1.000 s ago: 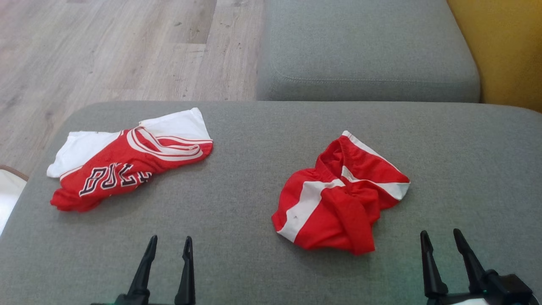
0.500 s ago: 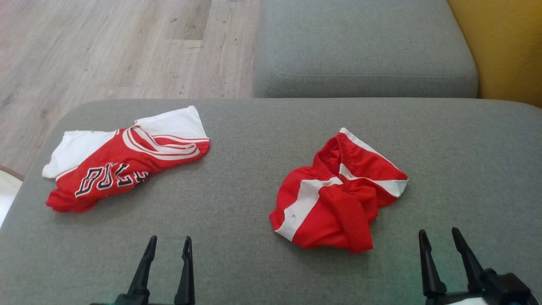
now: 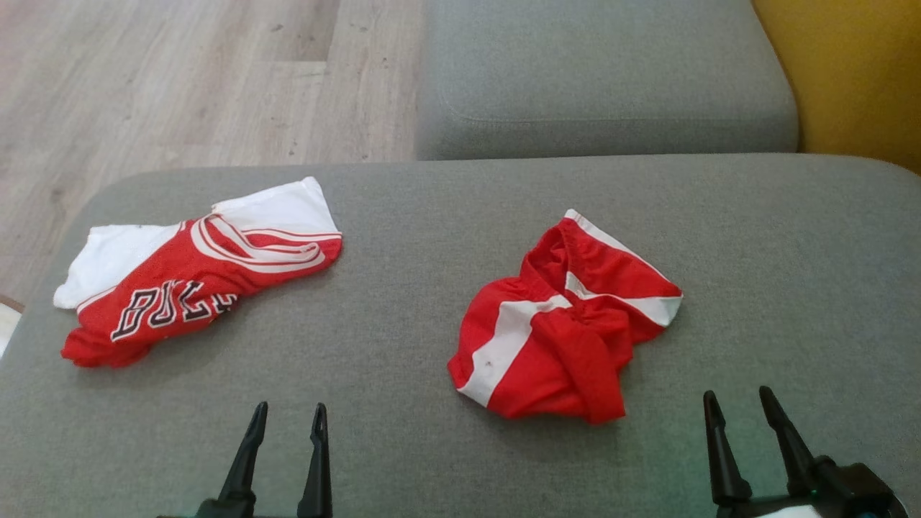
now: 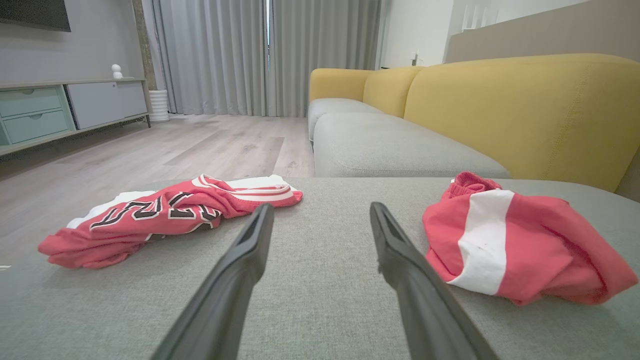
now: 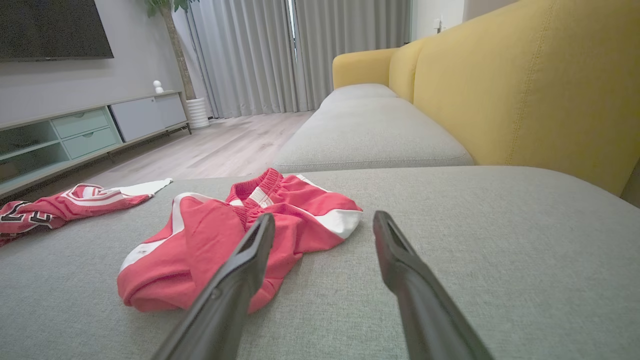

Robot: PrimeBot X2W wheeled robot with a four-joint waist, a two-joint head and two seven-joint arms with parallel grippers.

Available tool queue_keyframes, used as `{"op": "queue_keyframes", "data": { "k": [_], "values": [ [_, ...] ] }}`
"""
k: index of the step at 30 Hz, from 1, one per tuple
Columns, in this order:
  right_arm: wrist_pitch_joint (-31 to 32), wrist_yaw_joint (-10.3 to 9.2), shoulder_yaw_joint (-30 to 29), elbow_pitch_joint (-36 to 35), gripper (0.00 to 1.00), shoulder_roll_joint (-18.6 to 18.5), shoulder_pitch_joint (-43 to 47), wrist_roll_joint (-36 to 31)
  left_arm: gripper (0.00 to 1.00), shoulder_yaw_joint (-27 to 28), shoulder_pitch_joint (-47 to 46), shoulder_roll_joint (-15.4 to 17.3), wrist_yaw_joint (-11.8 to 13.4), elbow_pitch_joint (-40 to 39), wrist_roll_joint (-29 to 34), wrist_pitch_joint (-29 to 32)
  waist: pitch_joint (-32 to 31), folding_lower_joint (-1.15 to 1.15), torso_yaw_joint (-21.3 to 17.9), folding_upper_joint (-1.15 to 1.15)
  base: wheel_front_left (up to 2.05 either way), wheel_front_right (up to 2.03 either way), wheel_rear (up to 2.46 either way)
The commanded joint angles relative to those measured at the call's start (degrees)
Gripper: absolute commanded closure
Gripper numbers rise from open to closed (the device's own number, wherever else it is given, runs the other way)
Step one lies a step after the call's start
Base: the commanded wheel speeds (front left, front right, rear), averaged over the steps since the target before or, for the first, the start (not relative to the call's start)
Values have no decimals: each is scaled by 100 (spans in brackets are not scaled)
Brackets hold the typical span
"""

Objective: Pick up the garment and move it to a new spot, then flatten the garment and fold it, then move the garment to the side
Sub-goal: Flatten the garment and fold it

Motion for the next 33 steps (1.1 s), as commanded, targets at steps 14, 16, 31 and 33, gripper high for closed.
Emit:
{"op": "queue_keyframes", "data": {
  "k": [14, 16, 31, 33],
  "values": [
    [2, -4, 467, -254, 0, -52, -761, -275, 0, -1091, -2583, -45, -537, 706, -874, 445, 1040, 0, -634, 0, 0, 0, 0],
    [2, -4, 486, -282, 0, -52, -883, -300, 0, -1392, -3127, -45, -485, 816, -909, 590, 1258, 0, -720, 0, 0, 0, 0],
    [2, -4, 619, -300, 0, -52, -1430, -221, 0, -3153, -5174, -45, -223, 1992, -3186, 2405, 2129, 0, -1370, 0, 0, 0, 0],
    [2, -4, 604, -303, 0, -52, -1454, -189, 0, -3211, -5264, -45, -169, 2116, -3360, 2548, 2167, 0, -1410, 0, 0, 0, 0]
  ]
}}
